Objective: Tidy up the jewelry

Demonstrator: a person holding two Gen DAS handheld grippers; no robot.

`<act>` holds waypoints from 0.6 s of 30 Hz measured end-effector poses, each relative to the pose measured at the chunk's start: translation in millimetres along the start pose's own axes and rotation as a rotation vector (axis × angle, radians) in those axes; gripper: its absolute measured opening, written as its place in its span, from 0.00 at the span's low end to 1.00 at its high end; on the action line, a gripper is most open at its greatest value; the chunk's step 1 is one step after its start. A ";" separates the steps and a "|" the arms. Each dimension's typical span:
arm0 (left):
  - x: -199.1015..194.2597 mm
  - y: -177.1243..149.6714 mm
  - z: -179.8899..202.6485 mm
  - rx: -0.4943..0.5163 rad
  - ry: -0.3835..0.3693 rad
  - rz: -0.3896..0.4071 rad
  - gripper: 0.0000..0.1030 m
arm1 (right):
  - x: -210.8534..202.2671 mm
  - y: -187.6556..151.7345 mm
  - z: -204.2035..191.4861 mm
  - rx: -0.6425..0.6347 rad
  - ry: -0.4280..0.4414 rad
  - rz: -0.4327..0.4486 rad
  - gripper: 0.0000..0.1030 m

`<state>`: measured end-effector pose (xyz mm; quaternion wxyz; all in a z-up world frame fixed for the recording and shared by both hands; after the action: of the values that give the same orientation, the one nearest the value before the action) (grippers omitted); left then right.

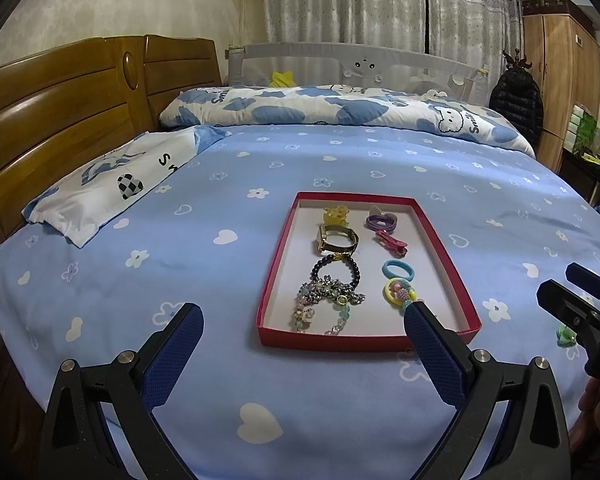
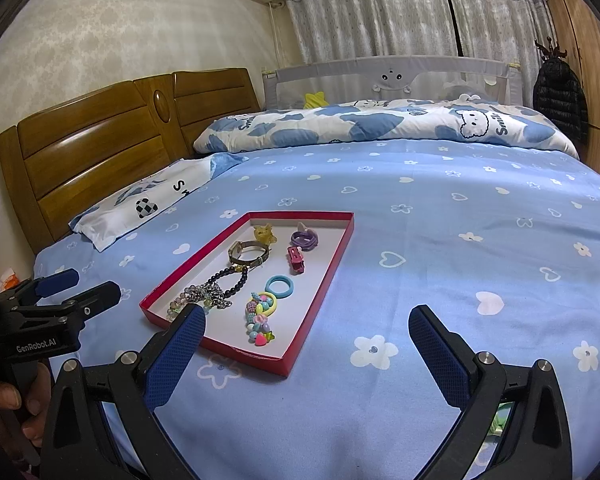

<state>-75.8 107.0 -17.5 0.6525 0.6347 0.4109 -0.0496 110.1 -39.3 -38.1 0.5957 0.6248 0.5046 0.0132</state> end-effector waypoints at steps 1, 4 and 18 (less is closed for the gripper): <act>-0.2 -0.1 0.0 -0.001 0.000 0.000 0.98 | 0.0 0.1 0.0 0.000 0.000 0.000 0.99; 0.0 -0.1 0.1 0.000 0.000 0.000 0.98 | 0.1 -0.1 0.1 0.000 0.000 -0.001 0.99; -0.5 -0.7 0.8 0.003 -0.003 -0.001 0.98 | -0.1 0.4 -0.1 0.000 0.000 0.001 0.99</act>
<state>-76.1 105.9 -17.8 0.6523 0.6354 0.4101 -0.0512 110.3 -39.2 -37.7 0.5957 0.6249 0.5043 0.0135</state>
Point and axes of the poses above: each gripper's, at about its wrist camera, not at the fingertips, and x roughly the way its jaws point, z to its right, y to its top, the point moved 7 cm from there along x, roughly the way its jaws point, and after that the axes turned 14 degrees about y, right-handed, at the moved point
